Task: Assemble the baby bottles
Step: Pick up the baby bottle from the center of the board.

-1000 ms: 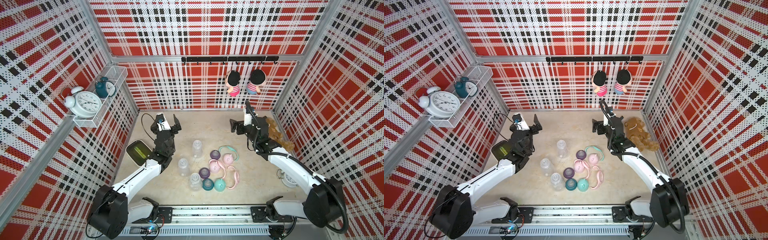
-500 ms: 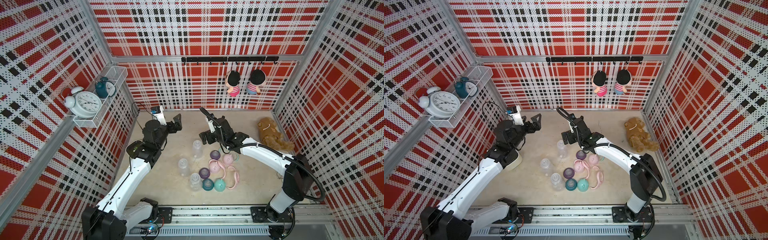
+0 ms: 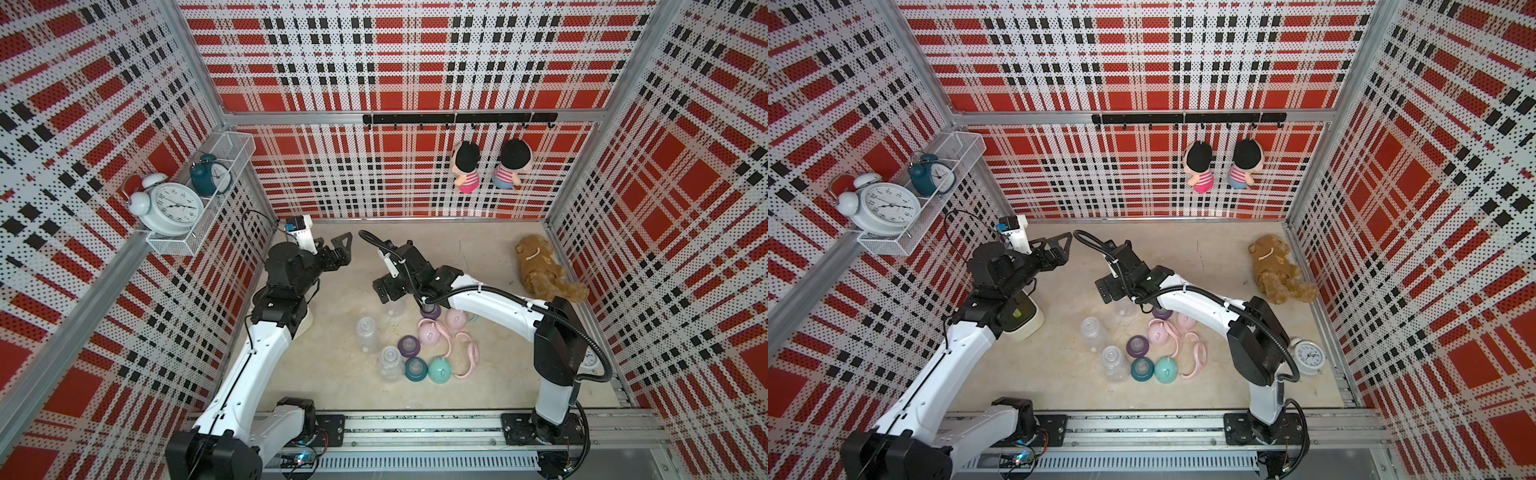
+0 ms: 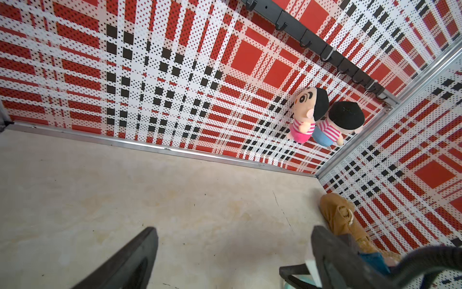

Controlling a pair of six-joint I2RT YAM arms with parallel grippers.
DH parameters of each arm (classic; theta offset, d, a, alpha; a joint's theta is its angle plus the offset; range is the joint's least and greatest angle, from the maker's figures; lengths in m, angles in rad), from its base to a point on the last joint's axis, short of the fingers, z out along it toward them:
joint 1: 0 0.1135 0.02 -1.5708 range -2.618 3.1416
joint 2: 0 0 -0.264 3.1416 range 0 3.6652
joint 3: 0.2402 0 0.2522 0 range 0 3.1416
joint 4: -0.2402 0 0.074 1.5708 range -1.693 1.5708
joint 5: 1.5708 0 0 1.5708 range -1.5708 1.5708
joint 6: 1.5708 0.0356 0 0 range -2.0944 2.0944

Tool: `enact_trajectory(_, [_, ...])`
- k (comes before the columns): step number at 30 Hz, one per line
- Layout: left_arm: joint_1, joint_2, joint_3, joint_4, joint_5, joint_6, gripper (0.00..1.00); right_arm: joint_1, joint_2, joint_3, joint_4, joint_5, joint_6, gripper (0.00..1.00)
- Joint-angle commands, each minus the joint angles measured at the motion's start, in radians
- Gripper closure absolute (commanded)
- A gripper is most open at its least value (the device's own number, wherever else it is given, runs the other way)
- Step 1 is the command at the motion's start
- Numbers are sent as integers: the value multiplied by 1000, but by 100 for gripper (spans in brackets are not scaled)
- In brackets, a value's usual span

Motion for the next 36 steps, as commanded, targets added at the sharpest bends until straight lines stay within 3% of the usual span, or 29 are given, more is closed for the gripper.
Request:
enact_trajectory(1, [7,6,-9,22,47,-16,2,-2,33,27,-45,34,-11,3])
enact_trajectory(18, [9,10,-18,24,31,-16,2,5,98,35,-113,28,-9,13])
enact_trajectory(24, [-5,9,-23,24,20,-13,2,6,119,34,-95,28,-11,25])
enact_trajectory(31, [-14,12,-27,30,16,-11,2,6,115,23,-88,34,-7,47])
enact_trajectory(36, [-74,10,-36,54,-44,-14,2,-6,69,-8,-79,68,-19,47])
